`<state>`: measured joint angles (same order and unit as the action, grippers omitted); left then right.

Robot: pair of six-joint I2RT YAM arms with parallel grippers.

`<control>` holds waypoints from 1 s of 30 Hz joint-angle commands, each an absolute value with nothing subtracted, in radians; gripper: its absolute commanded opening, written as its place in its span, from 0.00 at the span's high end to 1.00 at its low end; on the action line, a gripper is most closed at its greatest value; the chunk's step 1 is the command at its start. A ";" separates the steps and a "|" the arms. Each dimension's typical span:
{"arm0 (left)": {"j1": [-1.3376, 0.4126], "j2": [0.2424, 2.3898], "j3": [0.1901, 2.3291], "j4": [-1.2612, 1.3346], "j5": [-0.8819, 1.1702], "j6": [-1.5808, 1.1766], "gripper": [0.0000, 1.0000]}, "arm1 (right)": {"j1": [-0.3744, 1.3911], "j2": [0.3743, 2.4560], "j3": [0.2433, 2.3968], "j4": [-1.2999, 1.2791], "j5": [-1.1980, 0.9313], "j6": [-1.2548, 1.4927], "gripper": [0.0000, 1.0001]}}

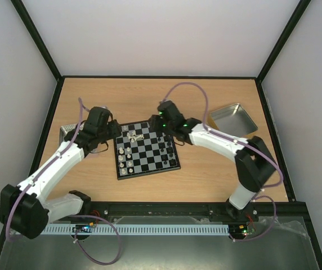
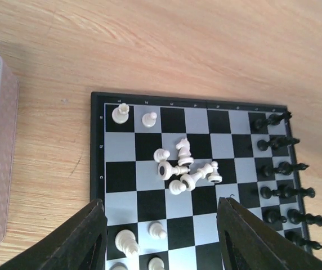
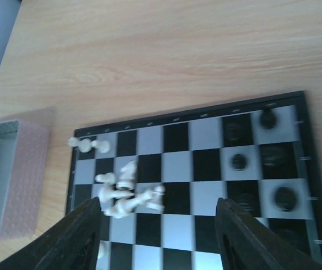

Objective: Set up the chess pieces on the board
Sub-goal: Pick up the chess piece from the chessboard.

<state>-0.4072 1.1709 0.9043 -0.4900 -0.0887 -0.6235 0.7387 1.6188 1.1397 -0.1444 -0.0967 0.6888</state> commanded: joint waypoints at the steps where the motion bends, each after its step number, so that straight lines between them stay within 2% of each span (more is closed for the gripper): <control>1: -0.397 1.098 0.842 -0.411 -0.100 -0.649 0.45 | 0.826 1.755 1.296 -0.270 -0.066 0.650 0.50; 4: -0.395 1.069 0.814 -0.401 -0.091 -0.656 0.45 | 0.864 1.842 1.383 -0.316 -0.064 0.675 0.60; 9: -0.387 1.048 0.788 -0.403 -0.080 -0.638 0.45 | 0.907 1.971 1.505 -0.397 -0.080 0.700 0.69; 16: -0.362 1.012 0.763 -0.400 -0.091 -0.616 0.44 | 0.919 2.086 1.616 -0.478 -0.047 0.735 0.70; 20: -0.345 1.016 0.758 -0.409 -0.090 -0.594 0.43 | 0.917 2.133 1.669 -0.509 -0.034 0.739 0.75; 30: -0.326 1.028 0.742 -0.403 -0.057 -0.585 0.44 | 0.918 2.191 1.707 -0.540 -0.026 0.736 0.73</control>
